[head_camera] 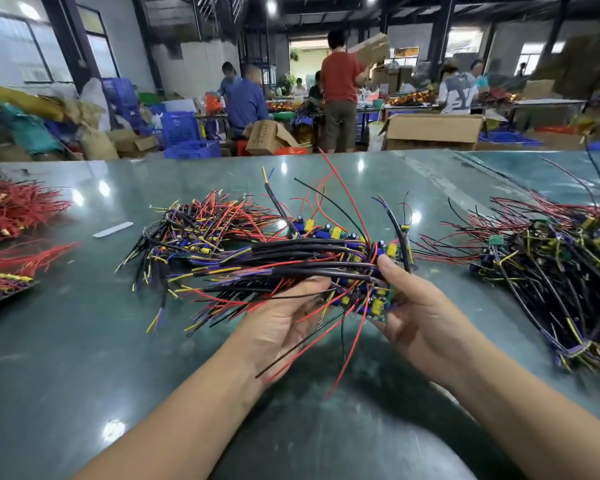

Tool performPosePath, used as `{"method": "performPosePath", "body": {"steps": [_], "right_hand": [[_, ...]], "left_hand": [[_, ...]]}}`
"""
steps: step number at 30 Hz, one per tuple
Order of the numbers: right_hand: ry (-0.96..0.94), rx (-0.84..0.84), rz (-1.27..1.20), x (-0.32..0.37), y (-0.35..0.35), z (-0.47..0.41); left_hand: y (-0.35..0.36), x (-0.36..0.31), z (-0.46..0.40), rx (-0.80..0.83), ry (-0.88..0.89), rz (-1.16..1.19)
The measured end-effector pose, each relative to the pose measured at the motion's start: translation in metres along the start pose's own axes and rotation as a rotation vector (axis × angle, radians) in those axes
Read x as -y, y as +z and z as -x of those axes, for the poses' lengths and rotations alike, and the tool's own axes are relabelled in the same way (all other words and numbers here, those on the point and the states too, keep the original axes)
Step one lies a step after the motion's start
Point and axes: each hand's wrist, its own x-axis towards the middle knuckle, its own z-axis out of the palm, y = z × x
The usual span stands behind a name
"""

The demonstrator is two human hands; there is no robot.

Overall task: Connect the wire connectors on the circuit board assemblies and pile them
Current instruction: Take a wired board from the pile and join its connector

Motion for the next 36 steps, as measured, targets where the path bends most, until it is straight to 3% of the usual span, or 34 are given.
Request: {"method": "performPosePath", "body": {"steps": [8, 19, 25, 31, 36], "right_hand": [[0.036, -0.096, 0.033, -0.004, -0.001, -0.003], [0.078, -0.253, 0.001, 0.006, 0.002, 0.005], [0.044, -0.193, -0.027, 0.0, 0.007, 0.006], [-0.092, -0.099, -0.065, -0.004, 0.01, 0.007], [-0.117, -0.085, -0.063, -0.008, 0.011, 0.007]], "left_hand": [[0.001, -0.009, 0.003, -0.063, 0.026, 0.214], [0.004, -0.006, 0.001, -0.009, 0.136, 0.143], [0.009, -0.005, -0.001, -0.097, 0.259, 0.177], [0.007, -0.003, 0.001, -0.169, 0.188, 0.212], [0.008, -0.003, -0.006, -0.325, 0.132, 0.179]]}}
